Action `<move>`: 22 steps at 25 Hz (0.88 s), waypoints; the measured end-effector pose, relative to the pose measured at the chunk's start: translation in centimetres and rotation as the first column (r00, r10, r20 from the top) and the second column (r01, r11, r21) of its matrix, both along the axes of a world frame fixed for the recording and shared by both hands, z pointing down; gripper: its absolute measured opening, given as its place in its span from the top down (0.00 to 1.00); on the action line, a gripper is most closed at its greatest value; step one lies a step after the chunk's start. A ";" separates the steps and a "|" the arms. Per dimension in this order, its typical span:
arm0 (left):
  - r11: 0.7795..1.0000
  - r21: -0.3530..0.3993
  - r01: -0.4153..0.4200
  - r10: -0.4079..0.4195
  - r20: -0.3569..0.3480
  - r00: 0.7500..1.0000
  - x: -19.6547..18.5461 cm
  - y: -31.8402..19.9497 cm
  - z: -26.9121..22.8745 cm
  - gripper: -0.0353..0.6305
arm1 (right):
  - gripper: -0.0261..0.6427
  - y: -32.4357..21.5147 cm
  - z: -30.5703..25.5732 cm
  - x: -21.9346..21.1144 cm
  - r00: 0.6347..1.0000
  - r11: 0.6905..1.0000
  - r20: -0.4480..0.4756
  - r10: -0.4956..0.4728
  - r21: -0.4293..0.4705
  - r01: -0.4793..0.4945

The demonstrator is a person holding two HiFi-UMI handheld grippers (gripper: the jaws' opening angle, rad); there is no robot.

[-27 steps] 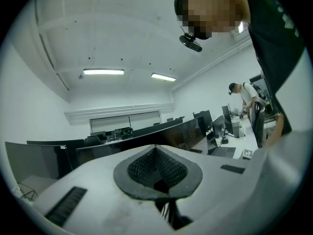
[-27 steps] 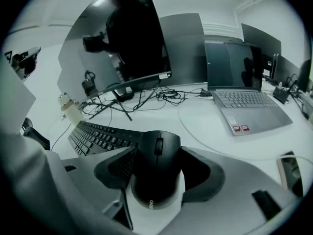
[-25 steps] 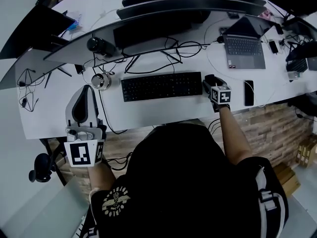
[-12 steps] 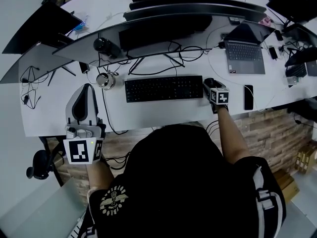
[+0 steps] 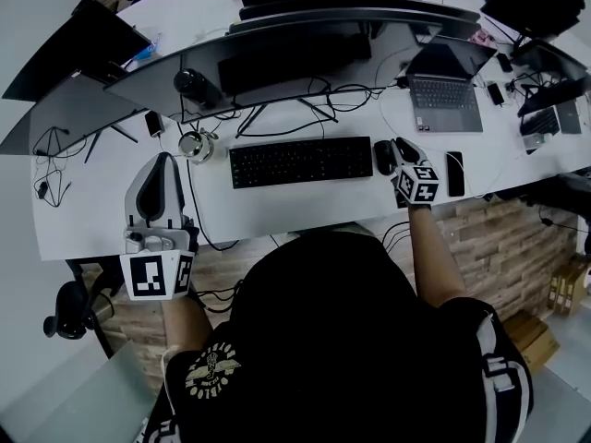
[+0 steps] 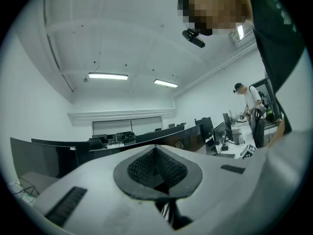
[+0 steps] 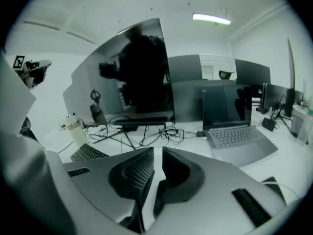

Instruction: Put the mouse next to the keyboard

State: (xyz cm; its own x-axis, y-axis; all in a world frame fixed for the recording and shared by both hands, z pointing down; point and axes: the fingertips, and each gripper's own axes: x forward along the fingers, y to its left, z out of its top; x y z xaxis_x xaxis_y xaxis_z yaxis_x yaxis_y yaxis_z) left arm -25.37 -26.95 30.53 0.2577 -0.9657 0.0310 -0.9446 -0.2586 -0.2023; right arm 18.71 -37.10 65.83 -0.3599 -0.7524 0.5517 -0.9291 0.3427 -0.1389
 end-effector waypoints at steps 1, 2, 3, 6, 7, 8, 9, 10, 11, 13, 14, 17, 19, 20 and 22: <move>1.000 0.001 0.002 -0.002 -0.003 1.000 -0.1 0.2 0.0 0.94 | 0.91 0.1 -1.5 -0.3 1.000 0.999 0.007 -0.005 0.042 0.005; 1.000 0.001 0.004 -0.004 -0.007 1.000 -0.3 0.5 0.0 0.94 | 0.95 0.2 -3.0 -0.7 1.000 0.997 0.016 -0.013 0.080 0.012; 1.000 0.003 0.005 -0.005 -0.010 1.000 -0.4 0.7 0.0 0.94 | 0.96 0.3 -4.5 -1.2 0.999 0.993 0.028 -0.024 0.115 0.021; 1.000 0.016 0.013 -0.012 -0.019 1.000 -0.8 1.3 -0.4 0.94 | 0.96 0.6 -9.4 -2.8 0.996 0.975 0.058 -0.061 0.216 0.047; 1.000 0.024 0.015 -0.014 -0.021 1.000 -0.8 1.5 -0.6 0.94 | 0.96 0.7 -11.2 -3.2 0.996 0.967 0.061 -0.071 0.251 0.054; 0.999 0.030 0.017 -0.016 -0.024 1.000 -0.8 1.7 -0.7 0.94 | 0.96 0.8 -12.8 -3.5 0.995 0.957 0.062 -0.080 0.283 0.059; 0.999 0.035 0.020 -0.019 -0.025 0.999 -0.9 1.9 -0.8 0.94 | 0.96 1.0 -14.3 -3.8 0.994 0.948 0.064 -0.088 0.311 0.064; 0.999 0.039 0.024 -0.023 -0.027 0.999 -1.0 2.2 -1.0 0.94 | 0.96 1.2 -15.7 -4.1 0.993 0.939 0.065 -0.095 0.337 0.067; 0.999 0.042 0.028 -0.027 -0.028 0.999 -1.1 2.4 -1.1 0.94 | 0.96 1.4 -17.0 -4.3 0.993 0.930 0.066 -0.101 0.360 0.070; 0.998 0.051 0.038 -0.036 -0.036 0.999 -1.4 2.8 -1.5 0.94 | 0.96 2.1 -19.4 -4.5 0.992 0.912 0.067 -0.109 0.403 0.073; 0.998 0.055 0.043 -0.041 -0.041 0.998 -1.6 3.0 -1.7 0.94 | 0.96 2.4 -20.6 -4.5 0.991 0.903 0.069 -0.112 0.423 0.072; 0.996 0.065 0.059 -0.057 -0.041 0.998 -2.1 3.6 -2.2 0.94 | 0.96 3.3 -24.0 -4.7 0.989 0.875 0.080 -0.124 0.479 0.071; 0.995 0.071 0.068 -0.066 -0.031 0.997 -2.4 4.0 -2.6 0.94 | 0.96 4.0 -26.4 -4.9 0.988 0.853 0.077 -0.136 0.516 0.077; 0.995 0.075 0.069 -0.067 -0.027 0.997 -2.4 4.2 -2.8 0.94 | 0.96 4.4 -27.6 -5.0 0.987 0.843 0.074 -0.141 0.531 0.081; 0.994 0.082 0.067 -0.066 -0.022 0.998 -2.2 4.6 -3.3 0.94 | 0.96 5.2 -30.0 -5.1 0.985 0.831 0.076 -0.154 0.549 0.088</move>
